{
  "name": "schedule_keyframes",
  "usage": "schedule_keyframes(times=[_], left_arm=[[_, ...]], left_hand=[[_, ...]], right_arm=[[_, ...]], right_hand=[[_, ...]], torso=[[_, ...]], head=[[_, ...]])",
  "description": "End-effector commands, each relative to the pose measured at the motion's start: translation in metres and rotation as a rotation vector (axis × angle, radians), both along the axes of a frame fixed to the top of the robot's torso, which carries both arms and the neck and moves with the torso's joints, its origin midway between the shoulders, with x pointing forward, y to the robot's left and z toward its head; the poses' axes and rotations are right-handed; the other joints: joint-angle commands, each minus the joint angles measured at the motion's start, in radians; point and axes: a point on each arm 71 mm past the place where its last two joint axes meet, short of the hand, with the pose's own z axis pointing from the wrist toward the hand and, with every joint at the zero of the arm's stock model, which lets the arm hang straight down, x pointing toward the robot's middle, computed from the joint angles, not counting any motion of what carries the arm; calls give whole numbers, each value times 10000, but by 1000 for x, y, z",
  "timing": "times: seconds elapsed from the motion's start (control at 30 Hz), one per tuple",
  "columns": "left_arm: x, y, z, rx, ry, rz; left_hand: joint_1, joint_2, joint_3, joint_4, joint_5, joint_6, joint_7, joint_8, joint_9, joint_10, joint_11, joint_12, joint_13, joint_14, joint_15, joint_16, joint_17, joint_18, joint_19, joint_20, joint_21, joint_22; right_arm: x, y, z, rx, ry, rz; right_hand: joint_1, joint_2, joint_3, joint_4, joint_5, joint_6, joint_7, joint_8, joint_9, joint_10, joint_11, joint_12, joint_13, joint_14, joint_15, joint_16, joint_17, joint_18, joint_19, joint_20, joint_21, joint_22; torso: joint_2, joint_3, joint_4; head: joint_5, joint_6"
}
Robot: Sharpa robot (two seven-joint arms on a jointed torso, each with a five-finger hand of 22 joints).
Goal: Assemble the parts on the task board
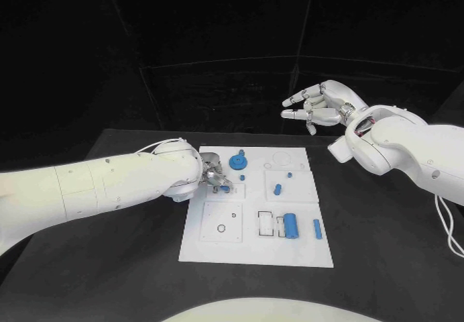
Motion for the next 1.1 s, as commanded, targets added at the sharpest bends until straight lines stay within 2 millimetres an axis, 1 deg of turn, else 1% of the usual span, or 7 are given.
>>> schedule_keyframes(times=[0.03,0.33,0.5,0.53,0.67,0.9,1.1], left_arm=[[-2,0,-3,198,324,-110],[-4,0,-4,186,597,-91],[-5,-1,-5,231,696,-142],[-5,-1,-5,236,717,-161],[-5,-3,-5,260,791,-213],[-5,-4,-6,324,896,-227],[-4,-5,-7,301,1020,-193]], left_hand=[[88,16,1468,-1390,35,31,-72,57,17,44,-9,64,11,1022,-53,31,2634,-193,157,-42,60,10],[84,11,1482,-1394,35,32,-73,61,20,41,-10,55,-2,1022,-54,31,2634,-195,161,-43,67,22],[81,7,1488,-1395,35,32,-73,62,21,31,-10,37,-25,1022,-55,31,2634,-192,157,-44,57,7],[81,7,1488,-1395,35,32,-73,62,21,31,-10,36,-25,1022,-55,31,2634,-192,157,-44,57,7],[76,0,1490,-1396,34,30,-72,62,22,32,-9,38,-24,1022,-55,31,2634,-192,157,-44,57,7],[69,-11,1491,-1397,33,28,-71,64,23,30,-8,33,-31,1022,-55,31,2634,-193,158,-45,59,11],[-7,-90,1466,-1384,30,27,-66,75,34,25,-2,15,-59,1022,-52,31,2634,-187,147,-47,33,-26]], right_arm=[[0,0,1,2,-37,46],[0,0,1,-20,3,45],[0,0,1,-47,23,46],[0,0,1,-49,27,53],[0,1,1,-53,34,77],[0,1,1,-56,42,94],[0,2,1,-62,55,93]], right_hand=[[-8,64,-49,-7,30,-19,-48,60,-3,-42,12,-54,-16,490,-11,-35,182,200,-35,-7,-68,-16],[-12,74,-61,0,32,-18,-48,63,-3,-34,12,-47,-7,490,-11,-36,181,199,-32,-8,-68,-14],[-34,81,-82,18,31,-13,-50,69,-2,-21,11,-36,7,490,-12,-40,177,200,-33,-9,-73,-23],[-34,81,-82,18,31,-13,-50,69,-2,-21,11,-36,7,490,-12,-40,177,200,-33,-9,-73,-23],[-34,81,-82,18,31,-13,-50,69,-2,-21,11,-36,7,490,-12,-40,177,200,-33,-9,-73,-23],[-34,81,-82,18,31,-13,-50,69,-2,-21,11,-36,7,490,-12,-40,177,200,-33,-9,-73,-23],[-51,91,-101,34,31,-3,-52,77,-1,-19,9,-36,4,488,-13,-46,168,201,-33,-9,-77,-29]], torso=[[-3,4,-6],[-6,2,-1],[3,3,4],[-4,3,-5],[1,2,-16],[0,5,-12],[-5,6,-7]], head=[[-4,-16],[-1,-70],[1,-79],[17,-89],[18,-77],[-9,-78],[-19,-91]])
